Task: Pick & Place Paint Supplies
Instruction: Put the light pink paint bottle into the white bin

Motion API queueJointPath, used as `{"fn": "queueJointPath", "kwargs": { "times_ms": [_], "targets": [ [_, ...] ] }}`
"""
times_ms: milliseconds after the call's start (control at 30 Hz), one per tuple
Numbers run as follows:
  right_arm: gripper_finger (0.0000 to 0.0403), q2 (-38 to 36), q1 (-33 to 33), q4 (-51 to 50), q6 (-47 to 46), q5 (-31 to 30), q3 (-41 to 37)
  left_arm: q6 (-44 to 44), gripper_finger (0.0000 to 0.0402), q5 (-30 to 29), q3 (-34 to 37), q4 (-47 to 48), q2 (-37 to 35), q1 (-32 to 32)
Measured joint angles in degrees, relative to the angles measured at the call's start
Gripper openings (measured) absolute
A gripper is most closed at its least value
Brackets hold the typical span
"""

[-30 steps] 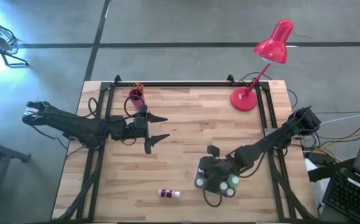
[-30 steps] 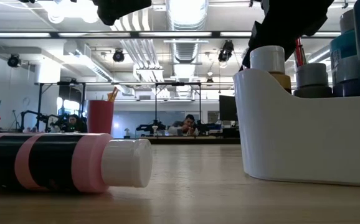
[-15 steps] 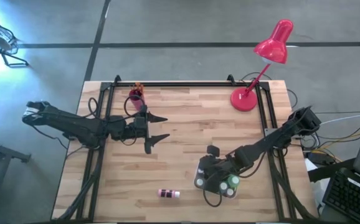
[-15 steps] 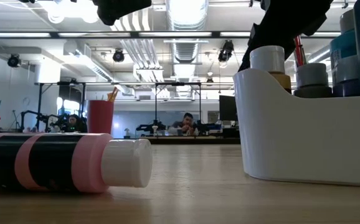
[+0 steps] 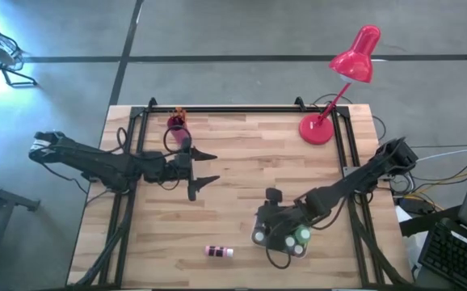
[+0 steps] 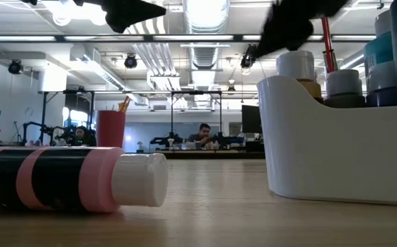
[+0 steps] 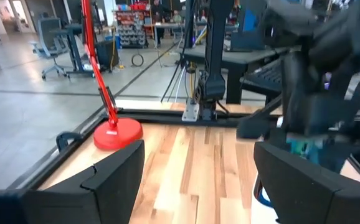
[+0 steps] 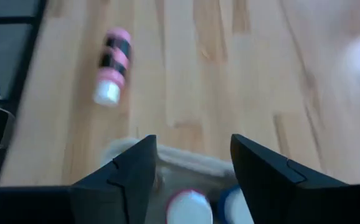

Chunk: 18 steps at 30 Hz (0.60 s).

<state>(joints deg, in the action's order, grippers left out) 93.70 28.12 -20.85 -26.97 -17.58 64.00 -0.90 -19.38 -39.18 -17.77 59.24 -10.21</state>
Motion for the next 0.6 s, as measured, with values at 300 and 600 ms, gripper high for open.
{"fn": "queueJointPath", "kwargs": {
  "times_ms": [300,600],
  "targets": [
    [0.0161,-2.3,-0.18,-13.38,9.94,-0.55,12.41,-3.21,0.0306,5.87,0.0,10.32,0.0,0.01],
    [0.0113,-2.34,-0.67,-22.07,13.99,-0.69,24.77,-9.14,0.0291,15.84,0.11,21.35,1.08,-2.03]
  ]
}}
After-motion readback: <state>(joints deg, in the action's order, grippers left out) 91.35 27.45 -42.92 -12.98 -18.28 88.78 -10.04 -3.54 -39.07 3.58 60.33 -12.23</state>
